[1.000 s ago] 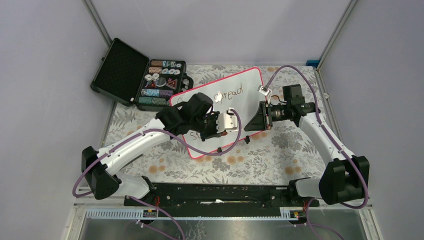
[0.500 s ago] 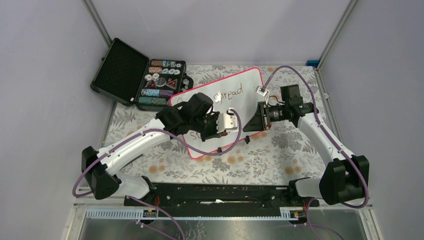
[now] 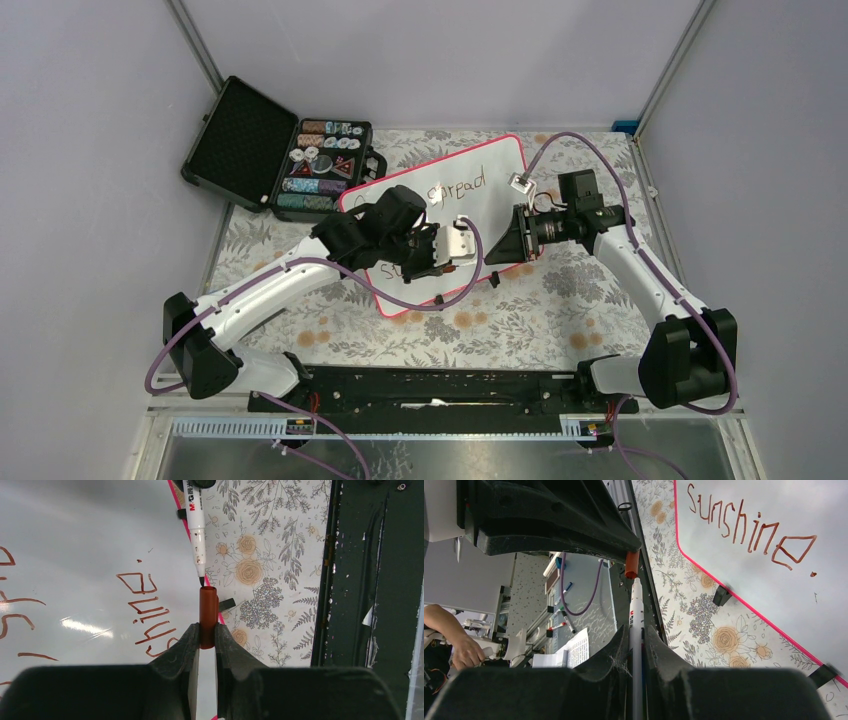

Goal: Write a sentence on the whiteboard
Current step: Close the whiteboard marker at the center of the board.

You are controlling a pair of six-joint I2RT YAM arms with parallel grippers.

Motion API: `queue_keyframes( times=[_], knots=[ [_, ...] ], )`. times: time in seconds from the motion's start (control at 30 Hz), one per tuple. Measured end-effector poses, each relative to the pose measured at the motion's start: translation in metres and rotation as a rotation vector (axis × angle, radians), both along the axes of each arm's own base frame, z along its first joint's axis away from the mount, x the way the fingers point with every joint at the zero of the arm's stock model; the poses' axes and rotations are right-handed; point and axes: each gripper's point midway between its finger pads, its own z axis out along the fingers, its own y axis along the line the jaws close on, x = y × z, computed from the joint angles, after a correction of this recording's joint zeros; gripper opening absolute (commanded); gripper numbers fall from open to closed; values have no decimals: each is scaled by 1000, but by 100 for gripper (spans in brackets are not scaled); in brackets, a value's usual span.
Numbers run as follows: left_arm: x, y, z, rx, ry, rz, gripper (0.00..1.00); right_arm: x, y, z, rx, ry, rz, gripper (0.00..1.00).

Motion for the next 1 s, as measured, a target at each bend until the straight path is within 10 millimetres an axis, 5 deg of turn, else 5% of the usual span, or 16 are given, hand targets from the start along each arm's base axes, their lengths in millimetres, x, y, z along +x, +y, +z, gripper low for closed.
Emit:
queue_keyframes(
  times=[1.0],
  knots=[
    [-6, 2, -4, 13, 37, 14, 0, -4, 5, -3, -15, -7, 18, 0]
  ],
)
